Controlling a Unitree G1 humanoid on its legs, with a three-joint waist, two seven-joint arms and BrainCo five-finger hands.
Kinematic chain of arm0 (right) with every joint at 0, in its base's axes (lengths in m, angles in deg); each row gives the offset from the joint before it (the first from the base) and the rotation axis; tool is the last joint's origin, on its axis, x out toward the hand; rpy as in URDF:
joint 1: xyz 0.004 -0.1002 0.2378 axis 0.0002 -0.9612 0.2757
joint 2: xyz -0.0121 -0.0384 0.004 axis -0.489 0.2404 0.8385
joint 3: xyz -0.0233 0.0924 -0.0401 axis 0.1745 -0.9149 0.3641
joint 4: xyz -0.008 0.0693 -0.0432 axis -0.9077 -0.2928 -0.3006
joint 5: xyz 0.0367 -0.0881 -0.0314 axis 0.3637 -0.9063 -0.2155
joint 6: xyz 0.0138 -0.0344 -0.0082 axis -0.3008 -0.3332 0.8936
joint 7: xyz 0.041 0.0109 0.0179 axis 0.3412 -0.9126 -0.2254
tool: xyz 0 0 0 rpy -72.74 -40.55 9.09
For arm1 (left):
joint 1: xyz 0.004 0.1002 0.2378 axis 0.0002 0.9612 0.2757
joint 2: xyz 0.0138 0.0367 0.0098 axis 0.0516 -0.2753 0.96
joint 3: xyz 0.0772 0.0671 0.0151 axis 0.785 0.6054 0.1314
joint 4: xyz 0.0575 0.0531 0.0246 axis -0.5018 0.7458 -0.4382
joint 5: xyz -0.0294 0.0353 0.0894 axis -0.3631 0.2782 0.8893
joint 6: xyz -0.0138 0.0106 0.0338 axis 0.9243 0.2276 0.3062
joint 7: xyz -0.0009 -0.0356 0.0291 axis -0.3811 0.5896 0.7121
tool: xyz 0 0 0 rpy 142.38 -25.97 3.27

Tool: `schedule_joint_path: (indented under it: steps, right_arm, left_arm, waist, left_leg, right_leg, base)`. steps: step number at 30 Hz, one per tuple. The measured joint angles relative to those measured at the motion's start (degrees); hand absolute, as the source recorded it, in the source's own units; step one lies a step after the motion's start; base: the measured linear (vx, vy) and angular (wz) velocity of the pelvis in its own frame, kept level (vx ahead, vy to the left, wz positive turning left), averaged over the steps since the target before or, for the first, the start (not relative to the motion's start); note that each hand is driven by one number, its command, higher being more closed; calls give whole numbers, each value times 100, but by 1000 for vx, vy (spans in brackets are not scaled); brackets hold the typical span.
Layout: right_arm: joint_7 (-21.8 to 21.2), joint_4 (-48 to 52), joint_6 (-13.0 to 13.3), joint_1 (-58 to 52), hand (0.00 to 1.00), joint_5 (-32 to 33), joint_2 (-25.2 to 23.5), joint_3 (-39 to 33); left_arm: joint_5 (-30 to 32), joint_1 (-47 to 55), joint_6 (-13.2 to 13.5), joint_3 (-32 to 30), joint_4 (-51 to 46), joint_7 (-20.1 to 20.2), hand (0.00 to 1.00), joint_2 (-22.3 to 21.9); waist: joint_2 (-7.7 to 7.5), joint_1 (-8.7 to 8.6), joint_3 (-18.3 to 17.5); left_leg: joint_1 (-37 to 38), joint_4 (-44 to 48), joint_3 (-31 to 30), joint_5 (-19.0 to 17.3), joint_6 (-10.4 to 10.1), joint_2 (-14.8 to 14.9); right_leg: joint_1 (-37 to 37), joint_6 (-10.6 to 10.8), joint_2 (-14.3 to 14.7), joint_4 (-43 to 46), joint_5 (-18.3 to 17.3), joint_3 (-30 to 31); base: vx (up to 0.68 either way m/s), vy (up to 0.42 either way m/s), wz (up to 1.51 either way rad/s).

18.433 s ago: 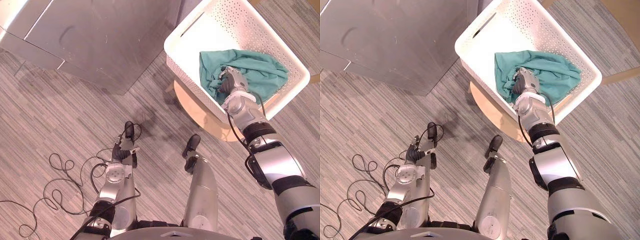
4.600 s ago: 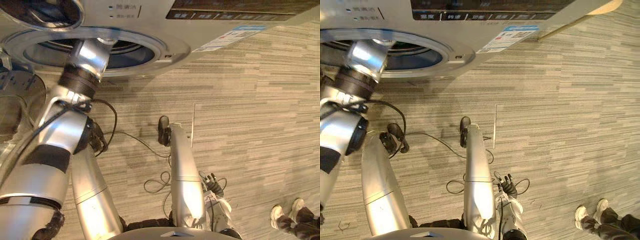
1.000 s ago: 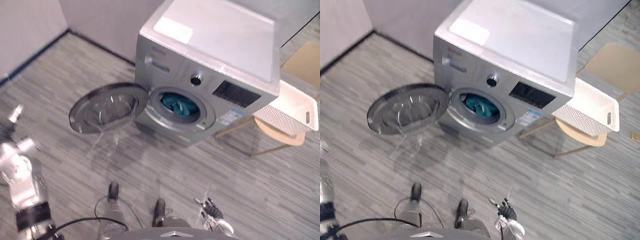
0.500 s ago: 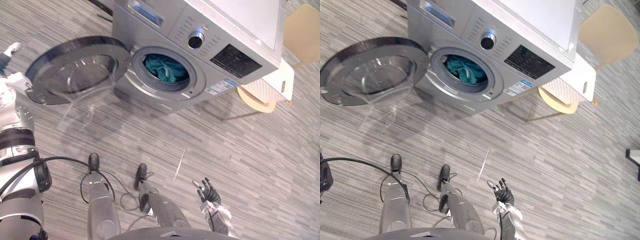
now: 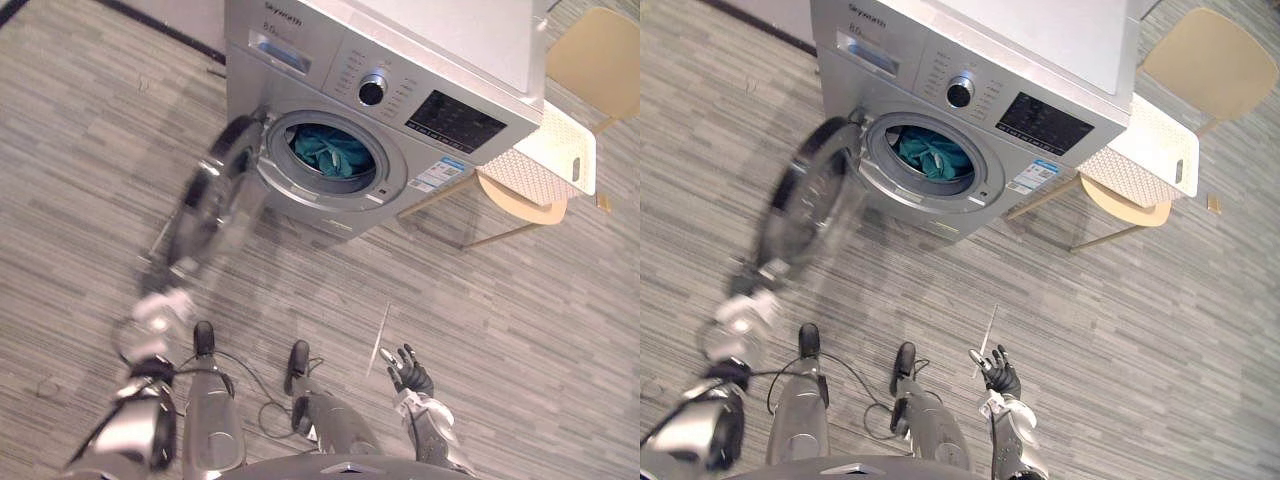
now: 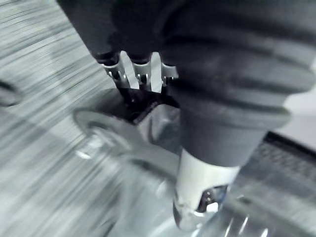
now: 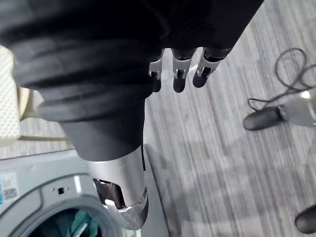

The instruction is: Pick up the laundry basket with both hands and put the clothes into the washing machine.

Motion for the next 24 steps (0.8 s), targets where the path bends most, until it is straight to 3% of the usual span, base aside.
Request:
schedule_joint_path:
  steps: [3, 5, 7, 8, 11, 16, 19, 22, 24]
  right_arm:
    - [22, -552, -19, -94, 0, 9, -54, -61]
    - [14, -864, -21, -181, 0, 10, -52, -421]
    - [31, -1042, -18, -420, 0, 20, -9, -753]
    - [58, -1106, -19, -581, 0, 34, 13, -872]
    - [121, -1094, -14, -823, 0, 45, 33, -972]
    - [93, -1096, -85, -686, 0, 5, 24, -1026]
    - [80, -1105, -143, -693, 0, 1, 9, -1025]
    - [48, -1185, -217, -677, 0, -1, 17, -1062]
    - [-31, -1461, -253, -575, 0, -8, 46, -1124]
  left_arm:
    - [118, 15, -118, 2795, -622, 469, 0, -468]
    - [403, 35, -156, 3694, -1635, 906, 0, -484]
    - [480, 96, -153, 4022, -2732, 1182, 0, -422]
    - [316, 142, -126, 4011, -3449, 1336, 0, -305]
    - [67, 289, 48, 3608, -4370, 1567, 0, 115]
    - [118, 818, 76, 2602, -4326, 1557, 0, 290]
    - [257, 1285, 61, 2169, -3802, 1553, 0, 242]
    - [660, 1663, -30, 1355, -2569, 1539, 0, 31]
    - [1050, 1791, -115, 555, -1196, 1514, 0, -114]
  waist:
    - [238, -362, -177]
    - [370, -406, -247]
    - [570, -456, -363]
    - [647, -444, -417]
    - [799, -471, -642]
    - [932, -464, -857]
    - [932, -456, -879]
    - [931, -418, -998]
    - [898, -346, -1025]
  left_leg:
    - [277, -608, -12, 300, 94, -285]
    - [346, -609, -32, 310, 108, -406]
    - [454, -609, -187, 280, 153, -505]
    - [617, -609, -196, 260, 183, -561]
    - [940, -610, -174, 178, 273, -641]
    - [1218, -610, -30, 64, 266, -650]
    - [1484, -611, -11, -24, 239, -648]
    - [1564, -611, -19, -85, 223, -650]
    - [1641, -612, -17, -134, 211, -661]
  right_leg:
    - [14, 116, -201, 60, -82, 4]
    - [104, 184, -281, 40, -108, 1]
    - [336, 282, -385, -43, -106, -41]
    - [535, 313, -434, -80, -107, -76]
    - [898, 367, -506, -158, -174, -121]
    - [1189, 334, -515, -278, -228, -76]
    - [1470, 322, -512, -344, -281, -90]
    - [1590, 323, -510, -402, -319, -129]
    - [1655, 321, -509, -431, -359, -132]
  base:
    - [-41, 74, 9]
    - [-6, 53, 6]
    - [56, 61, 35]
    - [111, 73, 34]
    - [125, 45, 7]
    - [90, 12, -8]
    - [68, -3, -3]
    - [66, -4, 2]
    - [54, -1, -1]
